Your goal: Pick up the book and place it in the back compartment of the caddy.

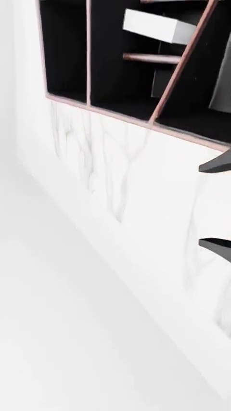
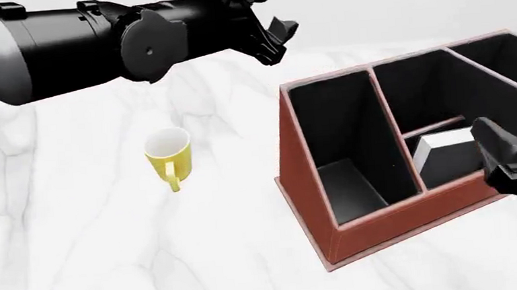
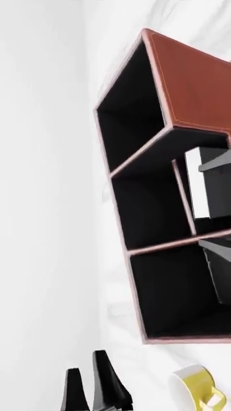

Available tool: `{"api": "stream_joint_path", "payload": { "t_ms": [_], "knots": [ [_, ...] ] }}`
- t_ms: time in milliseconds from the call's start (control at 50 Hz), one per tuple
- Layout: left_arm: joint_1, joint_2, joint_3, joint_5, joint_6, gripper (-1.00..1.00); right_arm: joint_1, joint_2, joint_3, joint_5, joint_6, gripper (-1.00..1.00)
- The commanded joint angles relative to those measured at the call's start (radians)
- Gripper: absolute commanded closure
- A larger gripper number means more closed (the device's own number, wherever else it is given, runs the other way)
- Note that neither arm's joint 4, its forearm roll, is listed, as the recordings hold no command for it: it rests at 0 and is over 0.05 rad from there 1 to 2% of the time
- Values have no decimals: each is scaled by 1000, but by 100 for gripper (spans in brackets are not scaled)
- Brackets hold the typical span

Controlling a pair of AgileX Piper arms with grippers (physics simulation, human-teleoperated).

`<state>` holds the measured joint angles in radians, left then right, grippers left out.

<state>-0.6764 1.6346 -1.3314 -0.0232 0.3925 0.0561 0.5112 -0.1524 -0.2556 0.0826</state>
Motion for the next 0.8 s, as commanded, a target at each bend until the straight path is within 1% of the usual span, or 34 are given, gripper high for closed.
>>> {"api": "stream_joint_path", "payload": {
  "t_ms": [20,60,80,120,140,200,300,360,520,540,560,600,620,660,700,720,800],
  "knots": [
    [43,-62,65,-27,-11,-100,-8,113,-351,147,4,-100],
    [47,-62,63,-29,-12,-100,-3,83,-427,212,-5,-100],
    [47,-64,62,-28,-16,-100,-1,70,-484,258,-2,-100],
    [47,-62,59,-27,-16,-100,1,53,-555,315,4,-100],
    [47,-62,59,-27,-16,-100,1,53,-556,315,4,-100],
    [44,-64,54,-24,-12,-100,8,9,-671,397,-35,-100],
    [38,-66,57,-30,-16,-100,13,2,-816,486,-39,-100],
    [38,-64,58,-35,-16,-100,13,-3,-857,509,-43,-100],
    [41,-48,59,-48,-23,-100,-14,-26,-1037,614,-27,-100],
    [41,-48,59,-48,-23,-100,-14,-26,-1037,614,-27,-100],
    [42,-45,59,-50,-24,-100,-29,-32,-1093,641,-20,-100],
    [44,-45,59,-51,-24,-100,-46,-33,-1154,671,-10,-100],
    [44,-45,59,-51,-24,-100,-46,-32,-1155,672,-10,-100],
    [45,-43,61,-55,-27,-100,-91,-28,-1231,702,19,-100],
    [46,-42,62,-58,-28,-100,-106,-26,-1250,711,28,-100],
    [45,-39,69,-66,-28,-100,-131,-31,-1275,722,35,-100],
    [42,-41,81,-78,-31,-100,-160,-40,-1284,732,49,-100]
  ]
}}
